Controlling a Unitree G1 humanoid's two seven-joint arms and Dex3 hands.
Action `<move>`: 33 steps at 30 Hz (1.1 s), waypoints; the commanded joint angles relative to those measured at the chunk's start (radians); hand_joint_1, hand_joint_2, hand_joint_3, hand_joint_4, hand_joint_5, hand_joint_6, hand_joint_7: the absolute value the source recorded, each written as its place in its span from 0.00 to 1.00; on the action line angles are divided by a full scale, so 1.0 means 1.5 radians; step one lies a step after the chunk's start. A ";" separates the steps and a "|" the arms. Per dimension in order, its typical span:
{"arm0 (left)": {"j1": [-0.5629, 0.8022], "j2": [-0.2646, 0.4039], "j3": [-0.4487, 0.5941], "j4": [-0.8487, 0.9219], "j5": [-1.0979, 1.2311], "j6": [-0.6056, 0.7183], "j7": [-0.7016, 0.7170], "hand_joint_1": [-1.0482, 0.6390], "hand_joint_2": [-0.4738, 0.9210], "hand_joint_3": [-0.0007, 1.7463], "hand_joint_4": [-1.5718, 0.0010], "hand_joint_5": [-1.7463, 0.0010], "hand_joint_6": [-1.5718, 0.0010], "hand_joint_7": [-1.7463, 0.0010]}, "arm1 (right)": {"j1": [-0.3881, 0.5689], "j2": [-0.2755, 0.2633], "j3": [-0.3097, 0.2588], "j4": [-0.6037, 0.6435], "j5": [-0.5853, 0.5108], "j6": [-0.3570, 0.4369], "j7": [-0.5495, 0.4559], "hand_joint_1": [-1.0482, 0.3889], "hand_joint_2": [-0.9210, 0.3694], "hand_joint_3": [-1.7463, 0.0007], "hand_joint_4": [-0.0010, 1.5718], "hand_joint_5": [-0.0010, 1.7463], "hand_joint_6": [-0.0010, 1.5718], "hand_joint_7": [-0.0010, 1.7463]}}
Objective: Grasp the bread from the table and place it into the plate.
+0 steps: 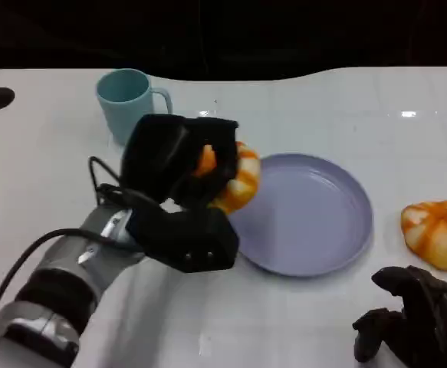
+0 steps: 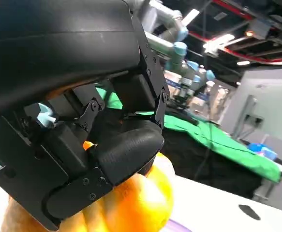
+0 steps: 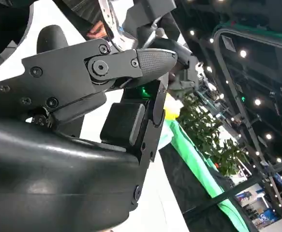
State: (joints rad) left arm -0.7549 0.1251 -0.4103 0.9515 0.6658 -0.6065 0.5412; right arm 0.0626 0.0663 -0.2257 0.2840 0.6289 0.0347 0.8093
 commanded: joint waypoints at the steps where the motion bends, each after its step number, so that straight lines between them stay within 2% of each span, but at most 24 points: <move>1: -0.046 -0.035 -0.019 0.043 0.010 0.000 0.010 0.11 0.79 0.85 0.06 0.00 0.27 0.00 | 0.001 -0.006 -0.005 0.007 0.004 -0.008 0.007 0.33 0.00 0.83 1.00 0.33 1.00 0.11; 10: -0.104 -0.111 -0.054 0.135 0.014 0.021 0.014 0.10 0.82 0.82 0.08 0.00 0.29 0.00 | 0.009 -0.007 0.002 -0.006 -0.008 -0.014 -0.004 0.32 0.00 0.83 1.00 0.35 1.00 0.13; 18: -0.139 -0.145 -0.086 0.178 0.035 0.045 0.008 0.10 0.84 0.78 0.08 0.00 0.29 0.00 | 0.014 -0.008 0.004 -0.016 -0.008 -0.008 -0.007 0.32 0.00 0.83 1.00 0.35 1.00 0.14; 21: -0.152 -0.148 -0.089 0.187 0.026 0.048 -0.049 0.11 0.89 0.68 0.19 0.00 0.41 0.00 | 0.016 -0.008 0.006 -0.018 -0.010 -0.011 -0.005 0.32 0.00 0.83 1.00 0.35 1.00 0.14; 22: -0.156 -0.146 -0.092 0.187 0.026 0.052 -0.072 0.11 0.88 0.63 0.28 0.00 0.51 0.05 | 0.017 -0.007 0.007 -0.020 -0.010 -0.013 -0.005 0.32 0.00 0.82 1.00 0.35 1.00 0.14; 25: -0.164 -0.139 -0.105 0.183 0.033 0.066 -0.117 0.11 0.90 0.54 0.41 0.00 0.70 0.14 | 0.018 -0.006 0.007 -0.020 -0.012 -0.017 -0.005 0.33 0.00 0.82 1.00 0.35 1.00 0.14; 26: -0.165 -0.138 -0.108 0.181 0.035 0.070 -0.127 0.09 0.91 0.48 0.48 0.00 0.86 0.16 | 0.017 -0.006 0.007 -0.019 -0.011 -0.017 -0.004 0.32 0.00 0.82 1.00 0.35 1.00 0.14; 27: -0.168 -0.136 -0.110 0.180 0.034 0.080 -0.151 0.09 0.92 0.45 0.51 0.00 0.91 0.16 | 0.017 -0.006 0.006 -0.019 -0.010 -0.016 -0.004 0.32 0.00 0.82 1.00 0.35 1.00 0.14; 28: -0.171 -0.135 -0.113 0.179 0.034 0.092 -0.175 0.06 0.96 0.38 0.74 0.00 0.96 0.28 | 0.017 -0.006 0.006 -0.019 -0.009 -0.015 -0.004 0.32 0.00 0.82 1.00 0.35 1.00 0.14; 29: -0.174 -0.135 -0.116 0.177 0.035 0.104 -0.196 0.03 0.98 0.31 0.89 0.12 0.98 0.47 | 0.017 -0.007 0.006 -0.018 -0.009 -0.015 -0.004 0.32 0.00 0.82 1.00 0.35 1.00 0.14; 30: -0.177 -0.133 -0.124 0.173 0.042 0.120 -0.211 0.01 0.99 0.29 0.95 0.20 0.99 0.59 | 0.016 -0.007 0.005 -0.018 -0.006 -0.011 -0.004 0.32 0.00 0.82 1.00 0.35 1.00 0.14; 31: -0.179 -0.131 -0.133 0.169 0.050 0.132 -0.219 0.01 1.00 0.31 0.98 0.38 1.00 0.82 | 0.016 -0.008 0.004 -0.018 -0.004 -0.009 -0.003 0.33 0.00 0.82 1.00 0.35 1.00 0.14; 32: -0.179 -0.130 -0.138 0.165 0.055 0.140 -0.223 0.00 1.00 0.32 0.99 0.51 1.00 0.91 | 0.015 -0.008 0.004 -0.017 -0.003 -0.007 -0.003 0.33 0.00 0.82 1.00 0.34 1.00 0.14; 33: -0.180 -0.129 -0.143 0.161 0.058 0.150 -0.232 0.00 1.00 0.33 0.99 0.57 1.00 0.95 | 0.014 -0.007 0.003 -0.016 -0.002 -0.007 -0.003 0.33 0.00 0.82 1.00 0.34 1.00 0.14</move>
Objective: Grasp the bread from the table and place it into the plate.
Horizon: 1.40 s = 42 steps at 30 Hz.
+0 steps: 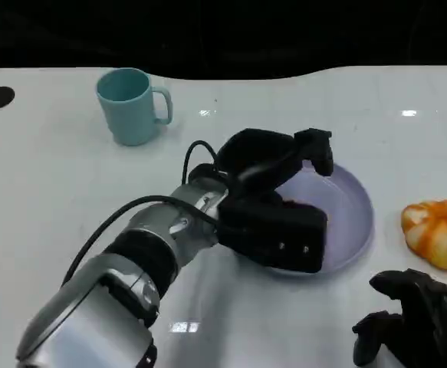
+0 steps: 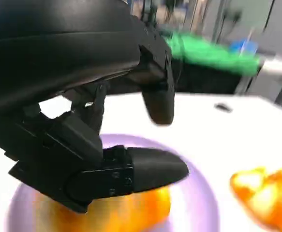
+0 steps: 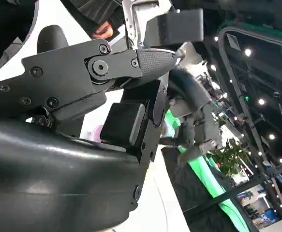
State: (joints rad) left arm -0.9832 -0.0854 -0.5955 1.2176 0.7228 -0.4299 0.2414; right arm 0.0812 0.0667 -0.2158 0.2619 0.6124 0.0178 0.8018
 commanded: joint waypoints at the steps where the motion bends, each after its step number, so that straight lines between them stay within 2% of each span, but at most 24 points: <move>1: -0.031 0.014 -0.025 -0.021 0.026 0.044 -0.048 0.00 1.00 0.34 1.00 0.75 1.00 0.98 | 0.001 -0.007 -0.004 0.001 0.010 0.004 0.003 0.33 0.00 0.82 1.00 0.34 1.00 0.14; 2: -0.033 0.016 -0.031 -0.026 0.031 0.056 -0.064 0.00 1.00 0.36 1.00 0.87 1.00 0.99 | 0.000 -0.007 -0.004 0.002 0.009 0.002 0.003 0.33 0.00 0.82 1.00 0.34 1.00 0.14; 4: -0.034 0.021 -0.036 -0.036 0.032 0.070 -0.093 0.00 1.00 0.37 1.00 0.97 1.00 1.00 | -0.001 -0.007 -0.003 0.003 0.007 -0.001 0.003 0.32 0.00 0.83 1.00 0.35 1.00 0.14; 7: -0.023 0.038 -0.030 -0.061 0.023 0.069 -0.122 0.00 1.00 0.36 0.99 0.99 1.00 1.00 | 0.000 -0.007 -0.003 0.000 0.006 0.001 0.002 0.32 0.00 0.83 1.00 0.35 1.00 0.14; 13: 0.030 0.088 -0.013 -0.131 -0.002 0.029 -0.133 0.00 1.00 0.37 0.95 0.96 1.00 1.00 | -0.007 -0.007 -0.009 0.015 0.012 -0.003 0.015 0.32 0.00 0.83 1.00 0.34 1.00 0.12; 14: 0.042 0.098 -0.005 -0.144 -0.012 0.018 -0.136 0.00 1.00 0.38 0.95 0.92 0.99 0.99 | -0.008 -0.006 -0.010 0.016 0.012 -0.005 0.015 0.32 0.00 0.83 1.00 0.34 1.00 0.12; 15: 0.055 0.107 0.005 -0.159 -0.026 0.007 -0.142 0.00 1.00 0.38 0.98 0.80 1.00 0.97 | -0.008 -0.006 -0.010 0.018 0.012 -0.008 0.018 0.32 0.00 0.83 1.00 0.34 1.00 0.12; 19: 0.114 0.138 0.056 -0.207 -0.100 -0.059 -0.159 0.00 1.00 0.37 1.00 0.56 1.00 0.89 | -0.012 -0.006 -0.013 0.027 0.012 -0.013 0.025 0.33 0.00 0.81 1.00 0.33 1.00 0.11; 20: 0.129 0.142 0.072 -0.215 -0.123 -0.078 -0.166 0.00 1.00 0.36 1.00 0.47 1.00 0.84 | -0.013 -0.005 -0.014 0.029 0.013 -0.011 0.025 0.33 0.00 0.81 1.00 0.33 1.00 0.11; 21: 0.150 0.144 0.096 -0.224 -0.165 -0.099 -0.188 0.00 1.00 0.35 1.00 0.42 1.00 0.79 | -0.013 -0.006 -0.014 0.030 0.013 -0.009 0.026 0.33 0.00 0.81 1.00 0.33 1.00 0.11; 23: 0.188 0.139 0.147 -0.238 -0.270 -0.129 -0.261 0.00 1.00 0.30 1.00 0.29 1.00 0.62 | -0.014 -0.007 -0.014 0.030 0.011 -0.011 0.026 0.33 0.00 0.81 1.00 0.33 1.00 0.11; 25: 0.223 0.128 0.190 -0.259 -0.366 -0.131 -0.334 0.00 1.00 0.25 0.99 0.23 1.00 0.49 | -0.014 -0.008 -0.015 0.031 0.011 -0.011 0.026 0.34 0.00 0.81 1.00 0.33 1.00 0.11; 26: 0.244 0.121 0.210 -0.275 -0.412 -0.128 -0.365 0.00 1.00 0.24 0.94 0.22 0.98 0.42 | -0.014 -0.008 -0.015 0.031 0.012 -0.011 0.027 0.34 0.00 0.81 1.00 0.33 1.00 0.10; 28: 0.278 0.113 0.241 -0.301 -0.477 -0.129 -0.411 0.00 1.00 0.22 0.81 0.28 0.92 0.39 | -0.014 -0.008 -0.015 0.030 0.012 -0.009 0.027 0.34 0.00 0.81 1.00 0.33 1.00 0.10; 30: 0.311 0.106 0.269 -0.327 -0.541 -0.134 -0.459 0.00 1.00 0.21 0.57 0.35 0.72 0.42 | -0.013 -0.009 -0.015 0.029 0.012 -0.007 0.026 0.33 0.00 0.82 1.00 0.33 1.00 0.10; 32: 0.337 0.102 0.290 -0.352 -0.591 -0.118 -0.505 0.00 1.00 0.21 0.48 0.38 0.65 0.45 | -0.012 -0.008 -0.015 0.026 0.013 -0.005 0.023 0.33 0.00 0.82 1.00 0.33 1.00 0.11; 33: 0.348 0.101 0.299 -0.364 -0.613 -0.106 -0.527 0.00 1.00 0.20 0.42 0.37 0.58 0.45 | -0.011 -0.007 -0.015 0.024 0.014 -0.004 0.021 0.33 0.00 0.82 1.00 0.33 1.00 0.11; 34: 0.366 0.097 0.312 -0.383 -0.651 -0.077 -0.556 0.00 1.00 0.20 0.39 0.37 0.55 0.45 | -0.009 -0.007 -0.014 0.021 0.012 -0.004 0.017 0.33 0.00 0.82 1.00 0.34 1.00 0.11; 37: 0.425 0.090 0.344 -0.445 -0.735 0.012 -0.610 0.00 1.00 0.11 0.31 0.35 0.34 0.52 | -0.006 -0.007 -0.012 0.016 0.013 -0.004 0.016 0.33 0.00 0.82 1.00 0.34 1.00 0.12; 39: 0.460 0.088 0.359 -0.487 -0.774 0.076 -0.626 0.00 0.99 0.08 0.28 0.32 0.26 0.54 | -0.004 -0.005 -0.012 0.013 0.015 -0.002 0.016 0.33 0.00 0.82 1.00 0.34 1.00 0.11; 40: 0.480 0.088 0.368 -0.510 -0.800 0.117 -0.635 0.00 0.99 0.05 0.26 0.33 0.21 0.59 | -0.003 -0.006 -0.011 0.010 0.015 0.000 0.012 0.33 0.00 0.82 1.00 0.34 1.00 0.11; 42: 0.513 0.088 0.380 -0.546 -0.832 0.172 -0.652 0.00 0.98 0.01 0.22 0.32 0.14 0.63 | 0.001 -0.007 -0.010 0.003 0.015 0.007 0.007 0.33 0.00 0.82 1.00 0.34 1.00 0.12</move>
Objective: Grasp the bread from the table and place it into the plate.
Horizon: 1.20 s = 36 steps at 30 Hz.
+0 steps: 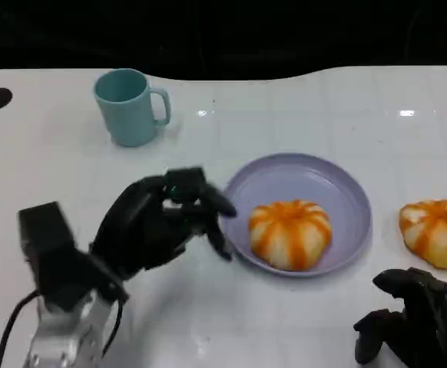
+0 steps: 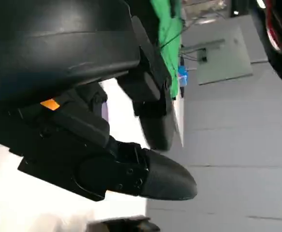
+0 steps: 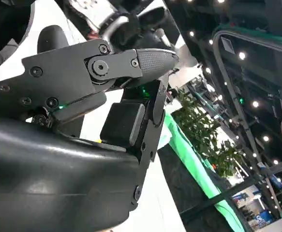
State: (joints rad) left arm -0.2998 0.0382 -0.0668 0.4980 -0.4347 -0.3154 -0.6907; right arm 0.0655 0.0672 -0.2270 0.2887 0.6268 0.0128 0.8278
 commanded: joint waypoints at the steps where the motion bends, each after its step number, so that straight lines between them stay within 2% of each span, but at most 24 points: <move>1: 0.070 0.003 0.034 -0.077 -0.076 0.116 -0.038 0.00 0.98 0.01 0.21 0.32 0.13 0.63 | 0.013 -0.008 -0.002 -0.018 0.006 0.013 -0.013 0.33 0.00 0.82 1.00 0.34 1.00 0.12; 5: 0.100 -0.010 0.067 -0.082 -0.129 0.174 -0.077 0.00 0.95 0.00 0.14 0.36 0.08 0.64 | 0.019 -0.010 0.000 -0.030 0.005 0.019 -0.016 0.33 0.00 0.83 1.00 0.34 1.00 0.12; 8: 0.111 -0.021 0.092 -0.075 -0.169 0.225 -0.108 0.00 0.92 0.00 0.07 0.44 0.02 0.77 | 0.025 -0.011 0.002 -0.044 0.008 0.031 -0.021 0.32 0.00 0.84 1.00 0.35 1.00 0.12; 10: 0.116 -0.025 0.105 -0.068 -0.185 0.254 -0.123 0.00 0.90 0.01 0.03 0.49 0.00 0.82 | 0.025 -0.012 0.002 -0.046 0.004 0.030 -0.022 0.32 0.00 0.84 1.00 0.35 1.00 0.13; 14: 0.129 -0.035 0.123 -0.069 -0.194 0.291 -0.126 0.00 0.88 0.00 0.00 0.50 0.00 0.79 | 0.025 -0.012 0.002 -0.048 0.007 0.036 -0.024 0.31 0.00 0.85 1.00 0.36 1.00 0.14; 22: 0.133 -0.052 0.155 -0.056 -0.195 0.332 -0.131 0.00 0.86 0.00 0.01 0.45 0.00 0.70 | 0.023 -0.009 0.001 -0.043 0.002 0.027 -0.023 0.31 0.00 0.84 1.00 0.36 1.00 0.14; 26: 0.130 -0.047 0.157 -0.050 -0.188 0.349 -0.140 0.00 0.85 0.00 0.02 0.41 0.00 0.63 | 0.018 -0.009 0.000 -0.033 0.002 0.020 -0.016 0.31 0.00 0.83 1.00 0.35 1.00 0.13; 36: 0.113 -0.052 0.169 -0.012 -0.173 0.331 -0.174 0.00 0.85 0.00 0.04 0.42 0.00 0.66 | 0.006 -0.010 -0.003 -0.015 0.006 0.023 -0.014 0.32 0.00 0.85 1.00 0.34 1.00 0.12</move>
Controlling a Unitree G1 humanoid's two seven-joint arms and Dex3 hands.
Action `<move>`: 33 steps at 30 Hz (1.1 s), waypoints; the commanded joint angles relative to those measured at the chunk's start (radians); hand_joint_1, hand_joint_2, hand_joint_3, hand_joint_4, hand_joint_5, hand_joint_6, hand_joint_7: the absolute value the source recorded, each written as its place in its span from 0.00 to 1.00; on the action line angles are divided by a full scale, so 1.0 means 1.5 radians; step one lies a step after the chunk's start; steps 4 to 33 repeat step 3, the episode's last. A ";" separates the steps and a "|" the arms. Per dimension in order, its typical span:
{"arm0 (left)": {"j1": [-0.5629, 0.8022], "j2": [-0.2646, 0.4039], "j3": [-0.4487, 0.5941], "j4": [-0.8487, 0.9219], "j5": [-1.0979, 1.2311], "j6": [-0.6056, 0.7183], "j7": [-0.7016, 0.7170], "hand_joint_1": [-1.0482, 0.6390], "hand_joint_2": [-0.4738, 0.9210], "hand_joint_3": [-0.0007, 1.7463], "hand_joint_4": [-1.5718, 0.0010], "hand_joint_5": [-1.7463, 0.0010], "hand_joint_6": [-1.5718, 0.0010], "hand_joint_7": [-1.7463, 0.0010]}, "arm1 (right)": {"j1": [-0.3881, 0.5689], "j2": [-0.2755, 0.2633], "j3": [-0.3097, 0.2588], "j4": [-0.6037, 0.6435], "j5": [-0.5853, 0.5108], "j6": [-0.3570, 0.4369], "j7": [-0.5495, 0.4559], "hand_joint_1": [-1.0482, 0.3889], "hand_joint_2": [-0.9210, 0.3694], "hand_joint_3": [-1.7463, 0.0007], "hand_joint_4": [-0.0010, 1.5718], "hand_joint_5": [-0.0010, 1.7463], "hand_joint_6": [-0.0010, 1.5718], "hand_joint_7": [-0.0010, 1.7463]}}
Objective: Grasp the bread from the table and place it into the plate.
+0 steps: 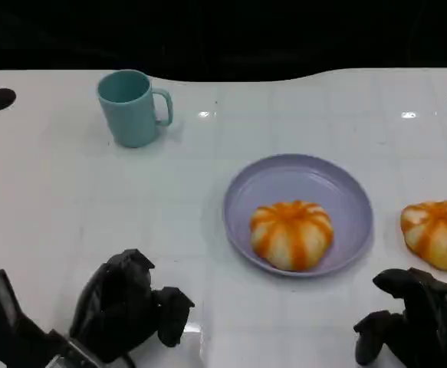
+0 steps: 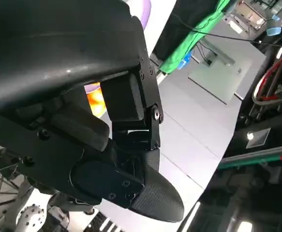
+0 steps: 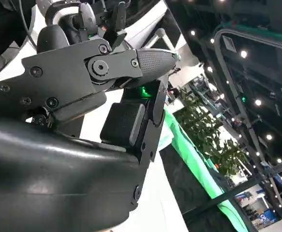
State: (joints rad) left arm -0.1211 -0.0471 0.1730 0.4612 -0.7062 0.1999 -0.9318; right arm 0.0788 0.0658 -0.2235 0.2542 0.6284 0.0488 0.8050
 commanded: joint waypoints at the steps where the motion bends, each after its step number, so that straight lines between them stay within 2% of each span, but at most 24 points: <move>1: -0.006 0.004 0.010 0.012 0.009 -0.012 -0.012 0.00 0.85 0.00 0.04 0.42 0.00 0.67 | -0.003 -0.008 -0.005 0.009 0.005 -0.002 0.000 0.32 0.00 0.85 1.00 0.34 1.00 0.12; 33: -0.007 0.004 0.013 0.015 0.008 -0.011 -0.012 0.00 0.85 0.00 0.04 0.42 0.00 0.67 | -0.004 -0.008 -0.005 0.011 0.003 -0.004 0.000 0.32 0.00 0.85 1.00 0.34 1.00 0.12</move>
